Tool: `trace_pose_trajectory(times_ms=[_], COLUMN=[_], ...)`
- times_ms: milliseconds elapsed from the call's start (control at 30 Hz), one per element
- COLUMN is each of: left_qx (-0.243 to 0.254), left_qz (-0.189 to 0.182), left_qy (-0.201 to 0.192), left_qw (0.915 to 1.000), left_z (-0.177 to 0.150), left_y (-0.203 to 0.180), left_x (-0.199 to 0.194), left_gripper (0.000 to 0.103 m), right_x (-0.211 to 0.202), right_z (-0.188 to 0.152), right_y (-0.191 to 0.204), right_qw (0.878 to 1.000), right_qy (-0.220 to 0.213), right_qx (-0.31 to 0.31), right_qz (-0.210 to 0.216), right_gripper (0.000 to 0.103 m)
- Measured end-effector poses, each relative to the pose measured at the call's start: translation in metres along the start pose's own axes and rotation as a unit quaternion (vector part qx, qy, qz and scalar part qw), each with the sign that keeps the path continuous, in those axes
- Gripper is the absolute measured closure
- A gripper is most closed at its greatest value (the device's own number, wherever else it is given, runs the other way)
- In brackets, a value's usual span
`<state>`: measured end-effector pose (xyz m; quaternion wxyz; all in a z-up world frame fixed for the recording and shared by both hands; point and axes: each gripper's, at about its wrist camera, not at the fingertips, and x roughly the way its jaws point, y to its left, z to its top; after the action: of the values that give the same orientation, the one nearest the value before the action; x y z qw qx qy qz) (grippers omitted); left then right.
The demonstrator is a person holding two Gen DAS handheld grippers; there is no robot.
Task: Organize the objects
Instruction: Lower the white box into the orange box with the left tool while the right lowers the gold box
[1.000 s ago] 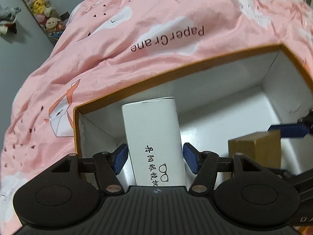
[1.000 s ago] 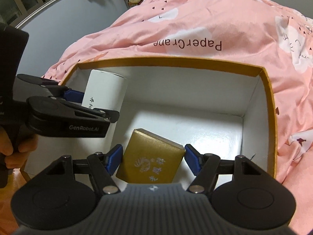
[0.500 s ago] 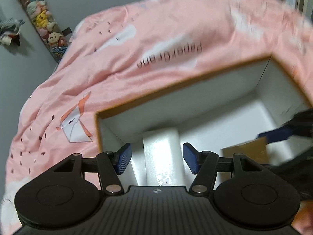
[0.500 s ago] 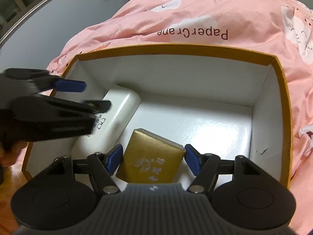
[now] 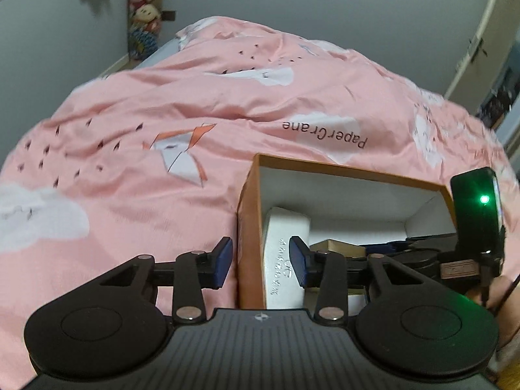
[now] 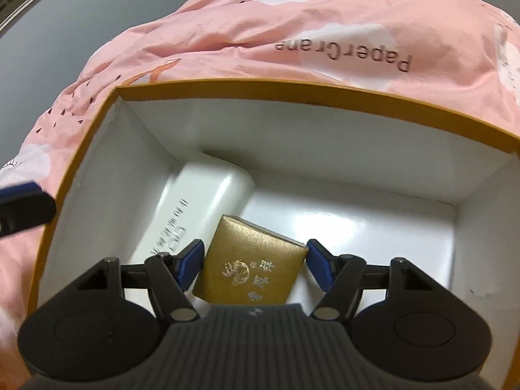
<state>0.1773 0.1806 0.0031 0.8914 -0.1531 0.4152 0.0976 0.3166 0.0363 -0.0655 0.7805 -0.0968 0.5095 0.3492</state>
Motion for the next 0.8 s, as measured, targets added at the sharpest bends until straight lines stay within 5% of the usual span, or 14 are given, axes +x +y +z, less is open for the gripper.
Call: trace_pose_trajectory(times_ms=[233,633,800], left_qx=[-0.035,-0.035,-0.038], left_qz=[-0.036,-0.041,-0.04], left_qy=[0.011,0.018,0.021], left_qw=[0.9987,0.9984,0.9983], left_z=[-0.01,-0.021,-0.024], left_y=[0.015,0.01,0.008], left_x=[0.003,0.007,0.004], left_gripper=[0.063,0.063,0.063], right_x=[0.014,-0.001,0.006], right_z=[0.007,-0.008,-0.009], right_y=[0.012,0.021,0.022], right_qw=[1.0,0.999,0.998], right_qy=[0.009,0.043,0.054], right_qx=[-0.004,-0.028,-0.018], right_qz=[0.019,0.004,0.0], right_gripper=[0.035,0.027,0.038])
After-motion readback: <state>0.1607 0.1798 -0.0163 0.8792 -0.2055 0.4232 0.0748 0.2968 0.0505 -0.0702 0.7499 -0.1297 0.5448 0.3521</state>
